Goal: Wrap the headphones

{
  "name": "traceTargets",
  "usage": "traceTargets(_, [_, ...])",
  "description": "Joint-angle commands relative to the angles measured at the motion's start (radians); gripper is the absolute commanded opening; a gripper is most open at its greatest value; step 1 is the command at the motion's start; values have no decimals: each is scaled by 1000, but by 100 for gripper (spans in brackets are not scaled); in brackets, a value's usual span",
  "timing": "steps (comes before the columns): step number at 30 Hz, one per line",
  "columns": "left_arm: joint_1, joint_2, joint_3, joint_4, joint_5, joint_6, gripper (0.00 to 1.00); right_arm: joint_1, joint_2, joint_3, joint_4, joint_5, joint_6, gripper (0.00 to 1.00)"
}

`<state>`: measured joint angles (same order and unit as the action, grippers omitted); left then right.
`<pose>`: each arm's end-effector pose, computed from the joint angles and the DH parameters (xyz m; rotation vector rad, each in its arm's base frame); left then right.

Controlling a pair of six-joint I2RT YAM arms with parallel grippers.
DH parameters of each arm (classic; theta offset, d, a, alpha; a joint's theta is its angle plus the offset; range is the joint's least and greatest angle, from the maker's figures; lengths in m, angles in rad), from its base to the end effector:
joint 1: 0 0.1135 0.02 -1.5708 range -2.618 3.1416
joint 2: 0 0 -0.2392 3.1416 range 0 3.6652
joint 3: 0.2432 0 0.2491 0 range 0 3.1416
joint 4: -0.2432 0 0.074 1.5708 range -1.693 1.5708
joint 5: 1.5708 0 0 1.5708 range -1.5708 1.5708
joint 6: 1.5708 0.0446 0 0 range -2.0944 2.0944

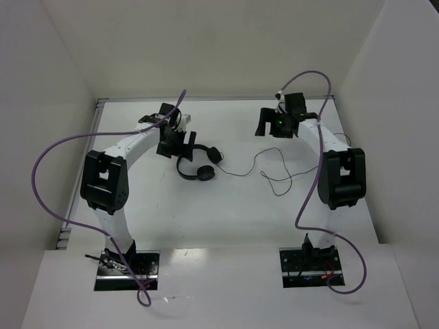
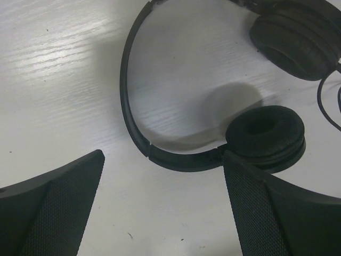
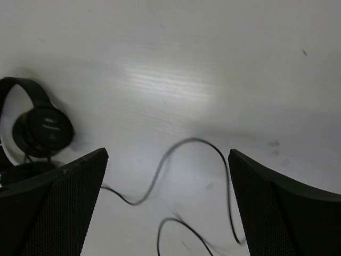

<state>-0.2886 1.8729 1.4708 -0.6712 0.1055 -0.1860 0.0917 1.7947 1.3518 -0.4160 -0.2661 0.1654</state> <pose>0.3760 -0.1165 0.1984 0.1725 2.6617 -0.2961 0.3910 0.0477 0.2087 -0.0313 2.4367 0.4391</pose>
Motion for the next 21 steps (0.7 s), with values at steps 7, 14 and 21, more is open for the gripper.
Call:
traceTargets(7, [2,28,-15,-51,-122,-3,100,356,290,435,-21,210,-208,100])
traceTargets(14, [2,-96,-176,102,-87,-38,100,448,295,411,65,225,-216,100])
traceTargets(21, [11,-241,-306,242,-18,-92,100,470,304,343,74,225,-195,100])
